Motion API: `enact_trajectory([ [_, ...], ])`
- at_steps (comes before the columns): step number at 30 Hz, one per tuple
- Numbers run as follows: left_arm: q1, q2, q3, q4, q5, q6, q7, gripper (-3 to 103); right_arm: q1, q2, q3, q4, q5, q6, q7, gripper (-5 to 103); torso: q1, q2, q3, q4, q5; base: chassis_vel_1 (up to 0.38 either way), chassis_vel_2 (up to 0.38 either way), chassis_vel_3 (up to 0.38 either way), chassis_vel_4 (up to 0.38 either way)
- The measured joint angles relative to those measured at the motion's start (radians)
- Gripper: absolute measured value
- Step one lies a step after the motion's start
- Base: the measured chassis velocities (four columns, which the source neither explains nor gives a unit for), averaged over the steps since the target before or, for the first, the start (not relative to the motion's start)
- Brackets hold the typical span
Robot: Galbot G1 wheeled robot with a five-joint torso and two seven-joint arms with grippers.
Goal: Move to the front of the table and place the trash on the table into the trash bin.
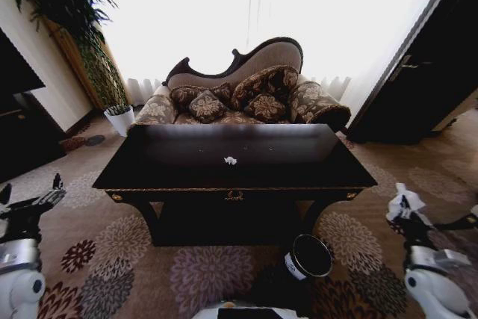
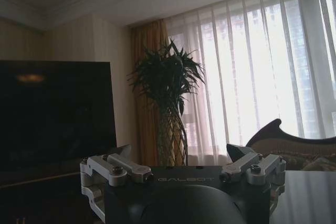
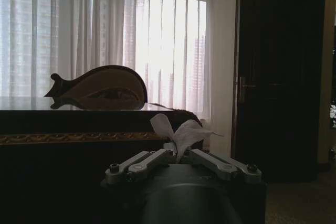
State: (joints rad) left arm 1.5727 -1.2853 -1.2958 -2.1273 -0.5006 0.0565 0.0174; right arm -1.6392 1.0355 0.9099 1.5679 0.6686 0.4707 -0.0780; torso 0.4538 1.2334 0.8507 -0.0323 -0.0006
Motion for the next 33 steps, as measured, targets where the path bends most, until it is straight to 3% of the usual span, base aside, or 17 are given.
enact_trajectory([
  [2, -0.002, 0.002, -0.002, 0.0, -0.005, -0.001, 0.0, 100, -0.01, 0.036, -0.063, -0.051, -0.12, 0.044, -0.027, 0, 0.0, 0.0, 0.0, -0.0003, 0.0001, 0.0, 0.0, 0.0, 0.0],
  [8, -0.004, 0.0, 0.0, 0.0, -0.009, -0.004, 0.001, 100, 0.046, 0.057, -0.238, -0.233, -0.293, 0.114, -0.045, 0, 0.0, 0.0, 0.0, -0.0002, 0.0003, 0.0, 0.0, 0.0, 0.0],
  [19, 0.024, -0.004, -0.023, -0.021, -0.016, -0.007, 0.001, 100, 0.232, 0.023, -0.502, -0.508, -0.369, 0.102, 0.023, 0, 0.0, 0.0, 0.0, -0.0002, 0.0004, 0.0, 0.0, 0.0, 0.0],
  [22, 0.03, -0.003, -0.029, -0.024, -0.019, -0.008, 0.001, 100, 0.259, 0.017, -0.526, -0.543, -0.375, 0.103, 0.036, 0, 0.0, 0.0, 0.0, -0.0002, 0.0004, 0.0, 0.0, 0.0, 0.0],
  [26, 0.05, -0.003, -0.048, -0.038, -0.026, -0.009, 0.001, 100, 0.351, 0.002, -0.595, -0.637, -0.384, 0.107, 0.068, 0, 0.0, 0.0, 0.0, -0.0002, 0.0003, 0.0, 0.0, 0.0, 0.0],
  [30, 0.094, -0.02, -0.08, -0.073, -0.029, -0.009, 0.001, 100, 0.522, -0.01, -0.735, -0.805, -0.4, 0.108, 0.083, 0, 0.0, 0.0, 0.0, -0.0002, 0.0003, 0.0, 0.0, 0.0, 0.0],
  [33, 0.111, -0.027, -0.091, -0.089, -0.029, -0.009, 0.001, 100, 0.57, -0.003, -0.766, -0.86, -0.424, 0.106, 0.093, 0, 0.0, 0.0, 0.0, 0.0001, 0.0003, 0.0, 0.0, 0.0, 0.0],
])
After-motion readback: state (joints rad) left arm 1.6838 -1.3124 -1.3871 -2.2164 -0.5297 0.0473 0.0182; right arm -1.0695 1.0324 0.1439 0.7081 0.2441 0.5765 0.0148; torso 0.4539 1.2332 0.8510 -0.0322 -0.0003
